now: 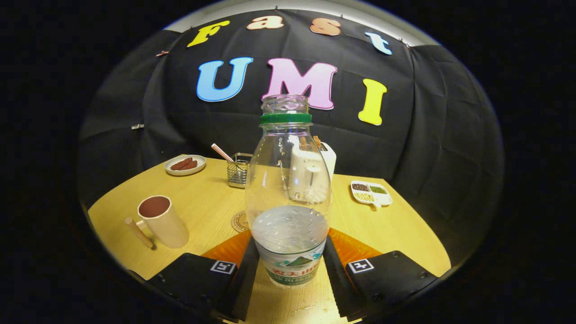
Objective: Take the bottle from table, then pour the juice into the cup, finally place the bottle on the coaster
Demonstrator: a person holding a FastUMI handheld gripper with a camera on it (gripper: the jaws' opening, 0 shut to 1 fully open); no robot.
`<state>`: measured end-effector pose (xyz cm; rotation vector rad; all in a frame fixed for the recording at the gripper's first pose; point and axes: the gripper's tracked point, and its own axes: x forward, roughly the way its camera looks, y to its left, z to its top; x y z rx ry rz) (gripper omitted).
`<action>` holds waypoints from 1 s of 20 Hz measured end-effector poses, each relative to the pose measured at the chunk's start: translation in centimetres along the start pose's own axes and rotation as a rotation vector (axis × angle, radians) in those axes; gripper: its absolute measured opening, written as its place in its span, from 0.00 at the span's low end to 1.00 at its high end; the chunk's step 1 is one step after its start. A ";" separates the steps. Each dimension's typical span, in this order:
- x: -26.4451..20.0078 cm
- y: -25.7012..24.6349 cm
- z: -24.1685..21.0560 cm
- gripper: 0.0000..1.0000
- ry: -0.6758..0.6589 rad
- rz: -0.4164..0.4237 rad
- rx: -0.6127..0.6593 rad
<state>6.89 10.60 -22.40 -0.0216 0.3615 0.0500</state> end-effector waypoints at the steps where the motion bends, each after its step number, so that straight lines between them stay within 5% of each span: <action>1: -0.3 0.5 0.7 0.75 -0.011 0.002 -0.039; 9: -1.0 5.1 3.6 0.75 -0.031 -0.013 -0.340; 20: 0.6 9.6 1.6 0.75 0.060 0.004 -0.714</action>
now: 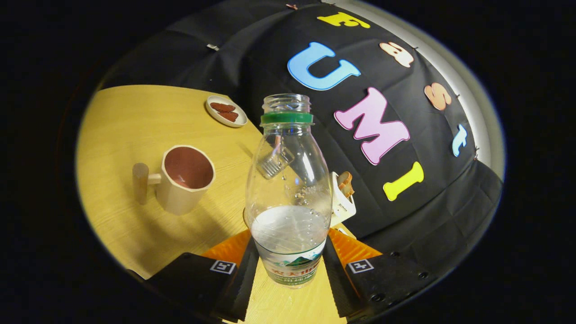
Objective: Take the bottle from table, then pour the juice into the cup, finally place the bottle on the coaster
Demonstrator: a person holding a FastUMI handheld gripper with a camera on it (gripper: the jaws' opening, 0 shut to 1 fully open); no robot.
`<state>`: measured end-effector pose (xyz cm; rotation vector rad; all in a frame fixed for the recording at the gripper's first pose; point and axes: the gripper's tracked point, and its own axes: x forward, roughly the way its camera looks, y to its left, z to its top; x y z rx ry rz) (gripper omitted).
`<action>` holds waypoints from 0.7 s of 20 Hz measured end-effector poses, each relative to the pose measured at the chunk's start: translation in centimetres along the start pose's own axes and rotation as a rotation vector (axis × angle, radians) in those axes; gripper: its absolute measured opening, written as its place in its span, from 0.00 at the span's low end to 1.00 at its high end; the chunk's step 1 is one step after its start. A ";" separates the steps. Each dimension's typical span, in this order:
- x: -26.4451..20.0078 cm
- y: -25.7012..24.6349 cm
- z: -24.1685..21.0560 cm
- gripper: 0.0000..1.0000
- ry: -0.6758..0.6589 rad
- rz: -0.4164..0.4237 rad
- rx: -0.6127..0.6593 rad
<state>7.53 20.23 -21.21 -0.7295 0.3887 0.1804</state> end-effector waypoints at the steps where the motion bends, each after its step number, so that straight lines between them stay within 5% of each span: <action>1: 0.2 0.5 -0.2 0.75 0.011 0.009 -0.023; 14: 2.7 3.4 -1.8 0.75 0.104 0.053 -0.289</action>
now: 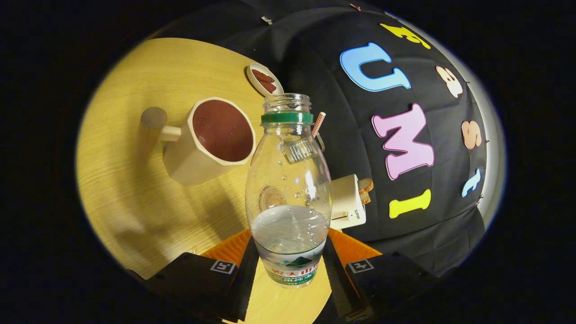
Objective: Take the bottle from table, then pour the juice into the cup, finally place the bottle on the coaster
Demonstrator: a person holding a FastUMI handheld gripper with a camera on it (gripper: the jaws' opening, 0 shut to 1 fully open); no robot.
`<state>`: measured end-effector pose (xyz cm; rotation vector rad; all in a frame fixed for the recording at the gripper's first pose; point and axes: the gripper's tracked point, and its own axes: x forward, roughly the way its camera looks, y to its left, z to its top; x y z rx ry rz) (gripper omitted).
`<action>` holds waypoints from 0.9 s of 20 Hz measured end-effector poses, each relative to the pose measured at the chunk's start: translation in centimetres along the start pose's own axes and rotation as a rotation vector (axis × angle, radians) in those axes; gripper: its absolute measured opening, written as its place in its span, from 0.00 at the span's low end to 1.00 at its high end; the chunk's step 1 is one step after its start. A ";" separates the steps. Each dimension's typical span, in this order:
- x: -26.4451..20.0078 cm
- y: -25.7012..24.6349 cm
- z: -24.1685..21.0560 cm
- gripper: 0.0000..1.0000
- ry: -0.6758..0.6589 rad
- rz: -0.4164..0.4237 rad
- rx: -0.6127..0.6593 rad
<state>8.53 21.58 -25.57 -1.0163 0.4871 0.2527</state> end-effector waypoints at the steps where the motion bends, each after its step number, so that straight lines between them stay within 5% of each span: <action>1: 0.1 -0.1 0.0 0.75 0.004 -0.001 -0.017; 18: 1.0 -1.1 -0.6 0.74 0.076 -0.020 -0.263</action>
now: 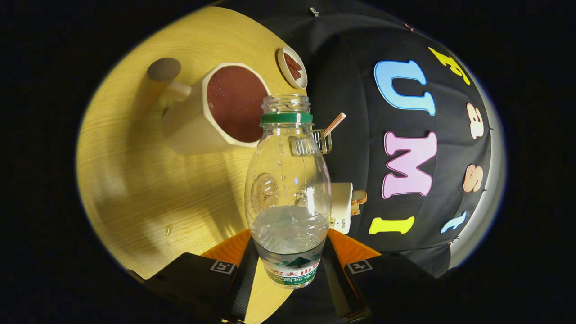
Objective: Take the bottle from table, then pour the juice into the cup, finally place the bottle on the coaster
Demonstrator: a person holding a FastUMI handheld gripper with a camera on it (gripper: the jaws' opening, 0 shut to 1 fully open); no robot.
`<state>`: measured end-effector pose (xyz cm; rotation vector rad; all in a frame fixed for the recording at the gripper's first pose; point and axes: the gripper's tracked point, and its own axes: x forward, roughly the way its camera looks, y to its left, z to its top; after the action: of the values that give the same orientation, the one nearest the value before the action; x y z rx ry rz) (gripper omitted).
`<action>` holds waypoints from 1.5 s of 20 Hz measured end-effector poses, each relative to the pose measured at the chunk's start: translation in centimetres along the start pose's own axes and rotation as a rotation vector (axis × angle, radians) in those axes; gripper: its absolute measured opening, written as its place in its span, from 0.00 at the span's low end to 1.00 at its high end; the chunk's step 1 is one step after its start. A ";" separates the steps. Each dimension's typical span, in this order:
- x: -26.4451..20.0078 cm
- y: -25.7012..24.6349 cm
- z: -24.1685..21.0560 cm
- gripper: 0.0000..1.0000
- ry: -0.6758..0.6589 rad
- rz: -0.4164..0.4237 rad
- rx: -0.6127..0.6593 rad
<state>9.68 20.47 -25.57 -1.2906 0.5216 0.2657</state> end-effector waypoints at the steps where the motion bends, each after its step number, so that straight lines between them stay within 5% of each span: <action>1: 0.0 -0.1 -0.1 0.74 0.003 -0.003 -0.011; 30: 0.5 -3.7 0.4 0.74 0.000 -0.097 -0.338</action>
<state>11.92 19.81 -22.64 -1.6395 0.4235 0.2803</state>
